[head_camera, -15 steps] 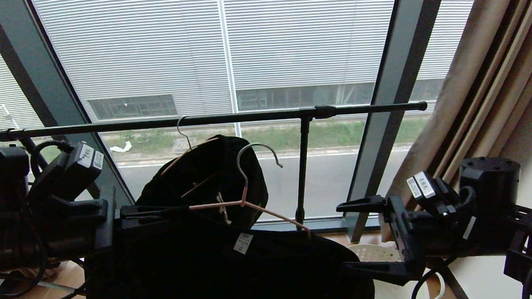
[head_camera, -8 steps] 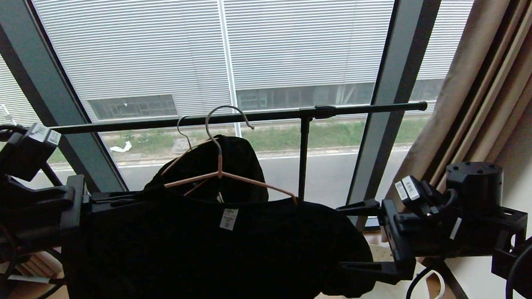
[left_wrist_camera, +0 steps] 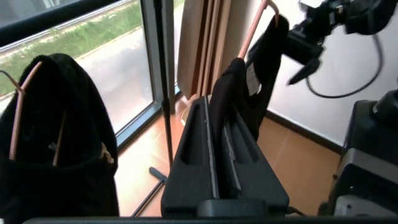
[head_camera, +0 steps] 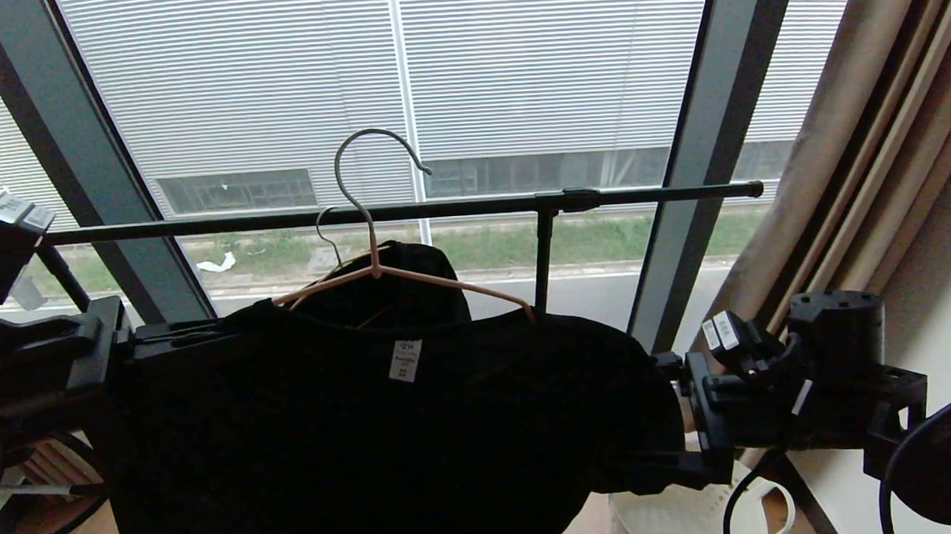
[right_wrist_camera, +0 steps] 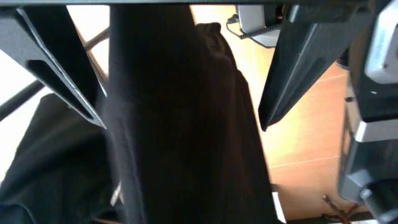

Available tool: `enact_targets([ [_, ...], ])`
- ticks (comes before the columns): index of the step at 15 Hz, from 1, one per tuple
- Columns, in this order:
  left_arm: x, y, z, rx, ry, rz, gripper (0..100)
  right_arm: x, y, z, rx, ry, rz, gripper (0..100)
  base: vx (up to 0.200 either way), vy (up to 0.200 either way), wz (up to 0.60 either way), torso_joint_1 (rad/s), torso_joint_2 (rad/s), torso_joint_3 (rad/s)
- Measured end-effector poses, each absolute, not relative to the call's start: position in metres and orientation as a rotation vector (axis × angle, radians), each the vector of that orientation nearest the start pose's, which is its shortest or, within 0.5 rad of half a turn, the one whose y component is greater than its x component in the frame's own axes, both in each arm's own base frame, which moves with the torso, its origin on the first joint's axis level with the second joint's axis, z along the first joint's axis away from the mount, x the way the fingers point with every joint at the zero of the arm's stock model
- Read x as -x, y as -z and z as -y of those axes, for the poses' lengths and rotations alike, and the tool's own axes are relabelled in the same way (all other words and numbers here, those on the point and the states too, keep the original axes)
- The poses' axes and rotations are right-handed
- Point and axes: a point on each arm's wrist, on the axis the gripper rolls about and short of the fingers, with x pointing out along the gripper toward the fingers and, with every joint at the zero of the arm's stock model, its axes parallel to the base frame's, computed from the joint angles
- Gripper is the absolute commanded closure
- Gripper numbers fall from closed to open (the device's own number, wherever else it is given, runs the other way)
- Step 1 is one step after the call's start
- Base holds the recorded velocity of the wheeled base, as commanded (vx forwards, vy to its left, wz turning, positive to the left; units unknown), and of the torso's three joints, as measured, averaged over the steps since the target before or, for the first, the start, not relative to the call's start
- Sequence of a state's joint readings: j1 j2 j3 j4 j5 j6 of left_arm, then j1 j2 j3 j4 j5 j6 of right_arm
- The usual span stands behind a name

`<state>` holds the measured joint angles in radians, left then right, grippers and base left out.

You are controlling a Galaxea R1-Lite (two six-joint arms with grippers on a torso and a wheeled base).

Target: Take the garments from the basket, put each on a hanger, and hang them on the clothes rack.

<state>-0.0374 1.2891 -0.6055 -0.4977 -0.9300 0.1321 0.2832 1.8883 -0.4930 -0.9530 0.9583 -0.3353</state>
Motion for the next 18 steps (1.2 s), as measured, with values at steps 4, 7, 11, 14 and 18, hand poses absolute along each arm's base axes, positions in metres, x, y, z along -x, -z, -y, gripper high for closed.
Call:
enact_targets([
  [4, -0.185, -0.220, 0.022, -0.033, 0.957, -0.104, 100, -0.272, -0.078, -0.090, 0.144, -1.255, -0.246, 100, 0.000, 0.000, 0.00, 0.000, 0.00, 0.000],
  [7, -0.178, -0.224, 0.020, -0.012, 0.942, -0.099, 100, -0.273, -0.077, -0.087, 0.145, -1.240, -0.248, 100, 0.000, 0.000, 0.00, 0.000, 0.00, 0.000],
  [11, -0.171, -0.223, 0.016, -0.014, 0.921, -0.092, 100, -0.276, -0.077, -0.080, 0.143, -1.216, -0.247, 100, 0.000, 0.000, 0.00, 0.000, 0.00, 0.000],
  [14, -0.170, -0.224, 0.014, -0.015, 0.909, -0.088, 100, -0.279, -0.078, -0.075, 0.143, -1.195, -0.242, 100, 0.000, 0.000, 0.00, 0.000, 0.00, 0.000],
  [18, -0.170, -0.224, 0.014, -0.017, 0.908, -0.085, 100, -0.283, -0.077, -0.070, 0.140, -1.175, -0.245, 100, 0.000, 0.000, 0.00, 0.000, 0.00, 0.000],
])
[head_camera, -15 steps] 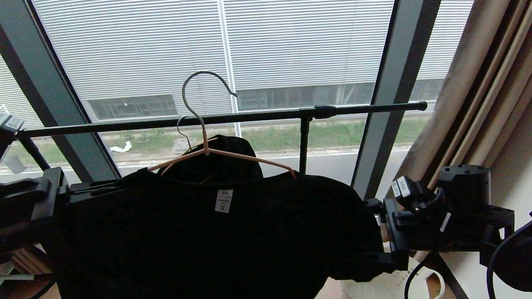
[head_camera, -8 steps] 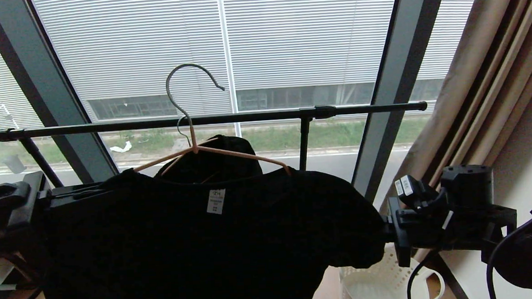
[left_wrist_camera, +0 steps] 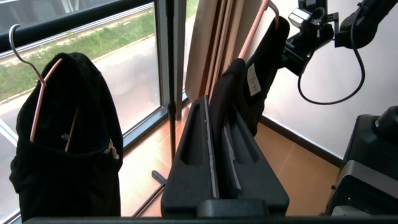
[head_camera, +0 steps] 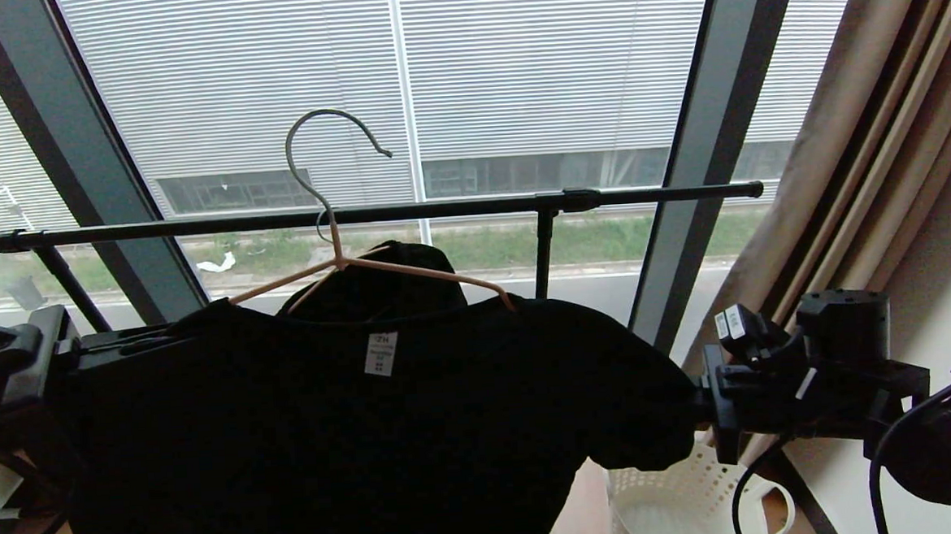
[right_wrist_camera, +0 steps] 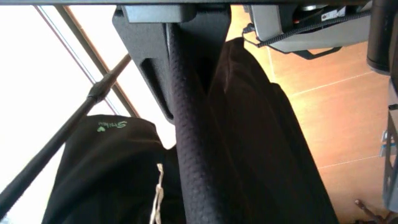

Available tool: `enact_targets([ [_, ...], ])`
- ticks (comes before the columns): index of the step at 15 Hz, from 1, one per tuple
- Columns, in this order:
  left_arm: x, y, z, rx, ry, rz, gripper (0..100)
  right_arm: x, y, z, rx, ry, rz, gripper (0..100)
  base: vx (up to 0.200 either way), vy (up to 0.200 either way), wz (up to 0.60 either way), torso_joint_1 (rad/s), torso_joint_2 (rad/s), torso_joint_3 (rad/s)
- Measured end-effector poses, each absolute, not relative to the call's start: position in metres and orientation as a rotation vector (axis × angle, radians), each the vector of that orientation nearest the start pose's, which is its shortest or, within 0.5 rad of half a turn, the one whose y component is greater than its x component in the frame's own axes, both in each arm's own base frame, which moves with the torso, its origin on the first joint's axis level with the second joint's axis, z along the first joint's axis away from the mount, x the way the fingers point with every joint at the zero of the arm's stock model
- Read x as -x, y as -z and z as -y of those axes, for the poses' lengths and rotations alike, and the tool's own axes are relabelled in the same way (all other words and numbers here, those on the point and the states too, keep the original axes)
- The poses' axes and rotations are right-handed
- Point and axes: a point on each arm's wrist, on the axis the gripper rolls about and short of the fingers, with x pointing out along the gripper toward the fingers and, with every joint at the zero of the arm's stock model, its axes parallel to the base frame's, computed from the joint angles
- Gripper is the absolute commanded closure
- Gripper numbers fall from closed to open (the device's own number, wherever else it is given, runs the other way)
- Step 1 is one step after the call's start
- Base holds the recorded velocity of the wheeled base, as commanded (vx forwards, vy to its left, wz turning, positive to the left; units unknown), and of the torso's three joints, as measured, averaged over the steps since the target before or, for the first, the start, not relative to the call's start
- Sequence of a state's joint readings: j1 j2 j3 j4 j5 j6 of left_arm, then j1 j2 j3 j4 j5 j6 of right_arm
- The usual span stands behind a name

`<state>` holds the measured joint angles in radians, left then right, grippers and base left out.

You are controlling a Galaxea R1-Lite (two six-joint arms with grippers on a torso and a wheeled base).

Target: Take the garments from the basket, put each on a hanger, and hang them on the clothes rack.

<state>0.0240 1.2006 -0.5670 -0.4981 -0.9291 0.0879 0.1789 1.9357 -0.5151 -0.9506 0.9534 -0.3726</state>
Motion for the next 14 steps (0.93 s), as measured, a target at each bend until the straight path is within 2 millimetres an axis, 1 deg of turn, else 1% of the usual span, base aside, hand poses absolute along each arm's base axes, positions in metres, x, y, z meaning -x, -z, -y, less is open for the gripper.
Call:
enact_targets([
  [5, -0.1701, -0.2216, 0.0139, -0.013, 0.909, -0.095, 100, -0.2854, -0.0738, -0.0677, 0.135, -1.167, -0.254, 100, 0.000, 0.000, 0.00, 0.000, 0.00, 0.000],
  [14, -0.1711, -0.2208, 0.0128, -0.010, 0.903, -0.099, 100, -0.2851, -0.0744, -0.0679, 0.135, -1.169, -0.252, 100, 0.000, 0.000, 0.00, 0.000, 0.00, 0.000],
])
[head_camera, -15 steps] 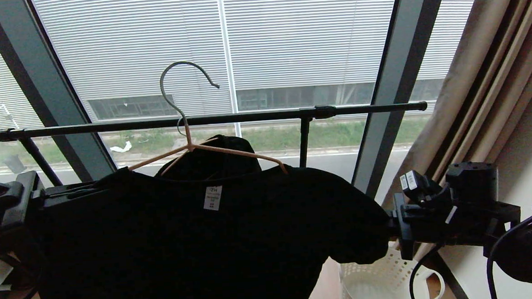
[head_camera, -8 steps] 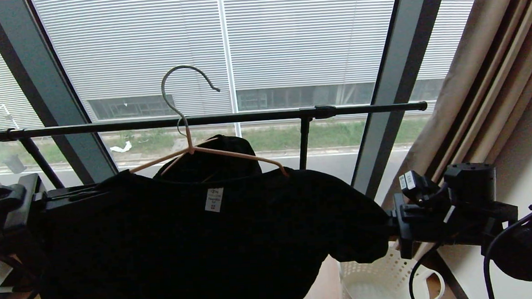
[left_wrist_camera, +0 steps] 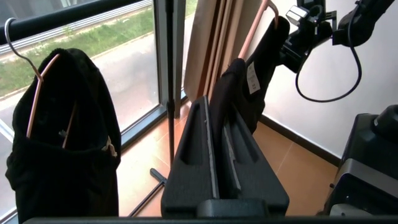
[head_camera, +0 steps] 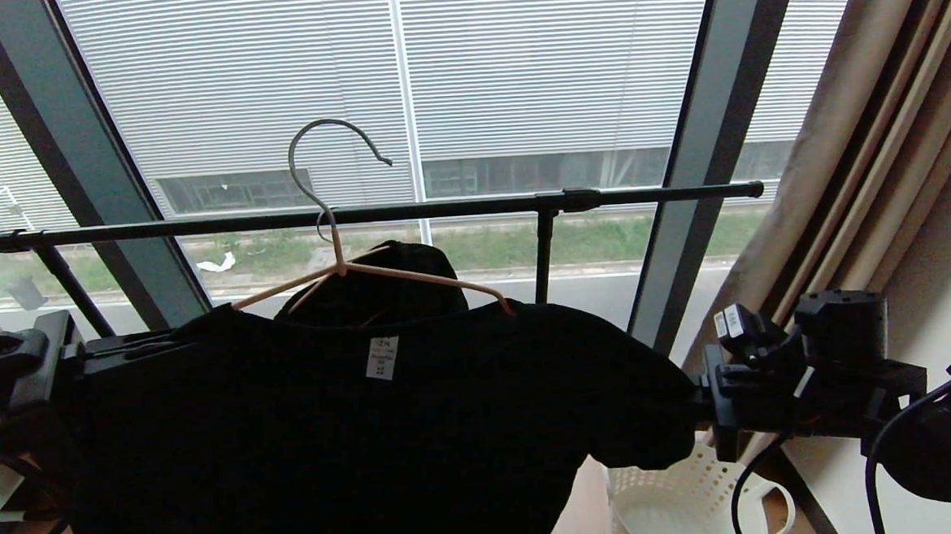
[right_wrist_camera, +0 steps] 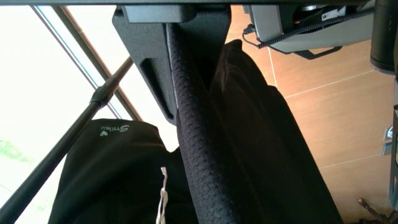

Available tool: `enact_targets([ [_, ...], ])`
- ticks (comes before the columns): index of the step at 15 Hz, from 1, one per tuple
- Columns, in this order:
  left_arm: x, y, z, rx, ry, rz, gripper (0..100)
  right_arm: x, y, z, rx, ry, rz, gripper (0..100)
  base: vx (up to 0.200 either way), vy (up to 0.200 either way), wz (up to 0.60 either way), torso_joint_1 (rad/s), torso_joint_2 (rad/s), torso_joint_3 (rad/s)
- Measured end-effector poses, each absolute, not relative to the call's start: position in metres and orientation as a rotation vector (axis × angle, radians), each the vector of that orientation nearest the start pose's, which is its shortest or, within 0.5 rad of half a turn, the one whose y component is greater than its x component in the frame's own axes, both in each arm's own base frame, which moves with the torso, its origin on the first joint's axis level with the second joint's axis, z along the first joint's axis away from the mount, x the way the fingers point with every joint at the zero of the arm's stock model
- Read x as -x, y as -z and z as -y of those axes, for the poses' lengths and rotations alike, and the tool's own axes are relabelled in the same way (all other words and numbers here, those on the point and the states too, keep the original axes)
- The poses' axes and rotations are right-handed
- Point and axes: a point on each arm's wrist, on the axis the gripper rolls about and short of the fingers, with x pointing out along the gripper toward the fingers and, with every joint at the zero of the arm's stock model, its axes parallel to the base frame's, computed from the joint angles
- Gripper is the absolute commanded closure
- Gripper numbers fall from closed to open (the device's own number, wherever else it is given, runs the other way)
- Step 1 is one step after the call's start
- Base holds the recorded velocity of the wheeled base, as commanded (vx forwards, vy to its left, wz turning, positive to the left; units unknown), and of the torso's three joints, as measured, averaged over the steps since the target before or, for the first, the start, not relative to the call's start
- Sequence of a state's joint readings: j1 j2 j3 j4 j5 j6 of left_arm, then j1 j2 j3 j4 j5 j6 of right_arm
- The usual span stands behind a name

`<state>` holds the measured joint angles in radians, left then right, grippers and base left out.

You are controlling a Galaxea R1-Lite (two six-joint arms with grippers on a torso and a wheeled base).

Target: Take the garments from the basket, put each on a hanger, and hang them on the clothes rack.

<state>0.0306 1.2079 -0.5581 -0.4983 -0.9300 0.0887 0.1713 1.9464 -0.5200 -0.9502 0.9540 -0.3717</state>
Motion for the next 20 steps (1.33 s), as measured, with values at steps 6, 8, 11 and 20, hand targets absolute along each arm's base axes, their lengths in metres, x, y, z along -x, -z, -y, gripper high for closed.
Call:
enact_targets([
  [6, -0.171, -0.220, 0.011, -0.008, 0.890, -0.101, 100, -0.282, -0.074, -0.069, 0.153, -1.176, -0.245, 0, 0.000, 0.000, 0.00, 0.000, 0.00, 0.000],
  [8, -0.171, -0.220, 0.008, -0.006, 0.872, -0.102, 100, -0.281, -0.076, -0.070, 0.160, -1.177, -0.238, 0, 0.000, 0.000, 0.00, 0.000, 0.00, 0.000],
  [11, -0.173, -0.219, 0.000, 0.001, 0.824, -0.109, 100, -0.277, -0.085, -0.071, 0.187, -1.140, -0.219, 0, 0.000, 0.000, 0.00, 0.000, 0.00, 0.000],
  [20, -0.192, -0.211, -0.010, 0.017, 0.705, -0.161, 100, -0.257, -0.126, -0.090, 0.169, -1.035, -0.170, 0, 0.000, 0.000, 0.00, 0.000, 0.00, 0.000],
])
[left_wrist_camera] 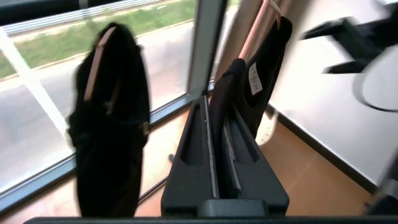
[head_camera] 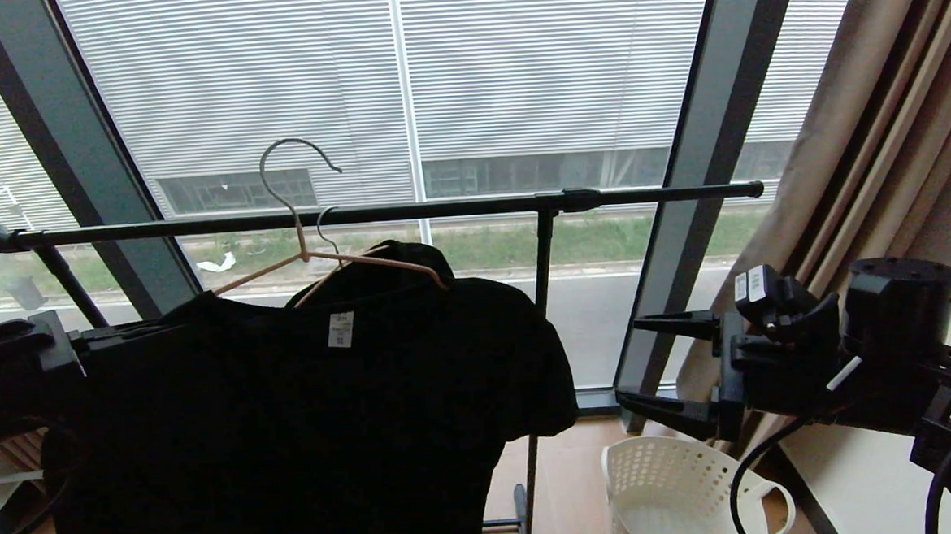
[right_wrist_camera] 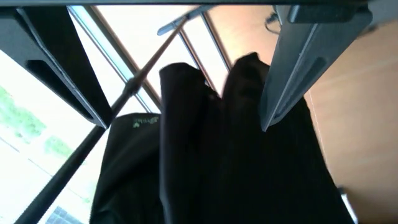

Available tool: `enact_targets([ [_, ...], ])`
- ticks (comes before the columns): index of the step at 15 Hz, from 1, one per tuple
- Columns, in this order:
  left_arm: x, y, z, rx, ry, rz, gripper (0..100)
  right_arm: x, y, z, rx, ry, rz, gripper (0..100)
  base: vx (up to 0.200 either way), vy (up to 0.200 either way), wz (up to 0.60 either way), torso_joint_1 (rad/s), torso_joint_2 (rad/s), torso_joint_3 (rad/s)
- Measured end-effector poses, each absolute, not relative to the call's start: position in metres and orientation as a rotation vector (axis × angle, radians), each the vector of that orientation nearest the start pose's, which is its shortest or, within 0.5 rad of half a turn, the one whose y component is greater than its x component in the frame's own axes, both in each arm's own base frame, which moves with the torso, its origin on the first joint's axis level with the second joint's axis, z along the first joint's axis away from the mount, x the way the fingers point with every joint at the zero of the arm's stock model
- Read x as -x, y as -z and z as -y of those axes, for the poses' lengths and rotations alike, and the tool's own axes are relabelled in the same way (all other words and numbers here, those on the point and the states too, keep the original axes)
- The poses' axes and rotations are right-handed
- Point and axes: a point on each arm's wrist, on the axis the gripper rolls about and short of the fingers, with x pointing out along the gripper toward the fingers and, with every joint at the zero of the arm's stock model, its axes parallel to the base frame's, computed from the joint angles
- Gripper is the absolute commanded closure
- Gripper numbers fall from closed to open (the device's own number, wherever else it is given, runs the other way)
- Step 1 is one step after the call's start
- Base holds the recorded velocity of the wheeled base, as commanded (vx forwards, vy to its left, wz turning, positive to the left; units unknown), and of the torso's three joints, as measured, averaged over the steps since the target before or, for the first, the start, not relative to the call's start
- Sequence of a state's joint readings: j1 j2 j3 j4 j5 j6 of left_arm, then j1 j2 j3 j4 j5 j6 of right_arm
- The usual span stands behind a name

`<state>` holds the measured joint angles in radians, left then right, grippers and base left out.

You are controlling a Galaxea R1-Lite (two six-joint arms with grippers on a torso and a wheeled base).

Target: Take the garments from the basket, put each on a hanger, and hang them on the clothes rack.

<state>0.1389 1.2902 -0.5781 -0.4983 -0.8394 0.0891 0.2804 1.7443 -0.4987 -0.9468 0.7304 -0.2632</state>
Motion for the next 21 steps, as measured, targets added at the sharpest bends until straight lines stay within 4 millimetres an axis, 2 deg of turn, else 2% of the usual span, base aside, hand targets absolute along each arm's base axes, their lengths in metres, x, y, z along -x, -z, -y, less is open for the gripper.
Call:
enact_targets([
  [4, -0.203, -0.210, -0.007, 0.012, 0.644, -0.180, 100, -0.249, -0.141, -0.100, 0.142, -0.977, -0.150, 0, 0.000, 0.000, 0.00, 0.000, 0.00, 0.000],
  [10, -0.229, -0.210, 0.028, -0.030, 0.561, -0.214, 100, -0.243, -0.151, -0.103, 0.147, -0.974, -0.115, 0, 0.000, 0.000, 0.00, 0.000, 0.00, 0.000],
  [16, -0.256, -0.207, 0.060, 0.001, 0.485, -0.214, 100, -0.242, -0.153, -0.102, 0.150, -0.964, -0.105, 0, 0.000, 0.000, 0.00, 0.000, 0.00, 0.000],
  [21, -0.279, -0.195, 0.076, -0.003, 0.433, -0.218, 100, -0.241, -0.153, -0.102, 0.150, -0.964, -0.108, 0, 0.000, 0.000, 0.00, 0.000, 0.00, 0.000],
])
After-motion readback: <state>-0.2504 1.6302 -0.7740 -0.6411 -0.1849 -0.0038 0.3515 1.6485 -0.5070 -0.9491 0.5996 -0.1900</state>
